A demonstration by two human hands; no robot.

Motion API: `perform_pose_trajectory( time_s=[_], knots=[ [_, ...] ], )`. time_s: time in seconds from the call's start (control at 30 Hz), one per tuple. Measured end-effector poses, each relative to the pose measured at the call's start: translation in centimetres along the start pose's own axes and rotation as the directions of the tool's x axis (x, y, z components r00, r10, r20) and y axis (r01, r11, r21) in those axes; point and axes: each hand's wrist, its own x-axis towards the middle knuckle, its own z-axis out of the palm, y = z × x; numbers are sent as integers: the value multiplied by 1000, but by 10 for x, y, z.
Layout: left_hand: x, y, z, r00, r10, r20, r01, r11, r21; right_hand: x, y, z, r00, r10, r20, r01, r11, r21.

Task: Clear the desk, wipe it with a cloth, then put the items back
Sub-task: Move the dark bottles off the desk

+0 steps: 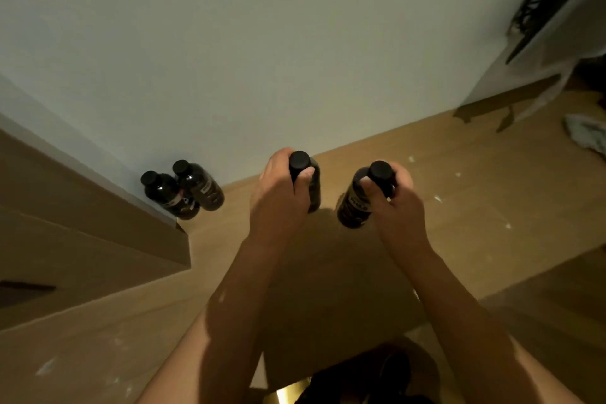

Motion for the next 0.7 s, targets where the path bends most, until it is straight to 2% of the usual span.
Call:
perform_pose_trajectory(
  time_s=[0.13, 0.23, 0.37, 0.57, 0.7],
  knots=[
    [-7, 57, 45, 993, 22, 116, -20, 1000, -16, -8, 11, -68, 991, 20, -129, -19, 1000, 13],
    [-23, 106, 90, 976, 143, 165, -142, 990, -20, -18, 22, -130, 972, 53, -228, -42, 998, 56],
    [-50, 178, 157, 941, 257, 221, -261, 965, -10, -41, 47, -223, 938, 60, -341, -57, 998, 17],
    [-97, 286, 254, 861, 395, 322, -383, 918, -102, -82, 93, -362, 846, 110, -521, -151, 988, -36],
    [-124, 350, 309, 776, 489, 397, -464, 870, -165, -108, 118, -438, 742, 113, -661, -172, 985, -24]
  ],
)
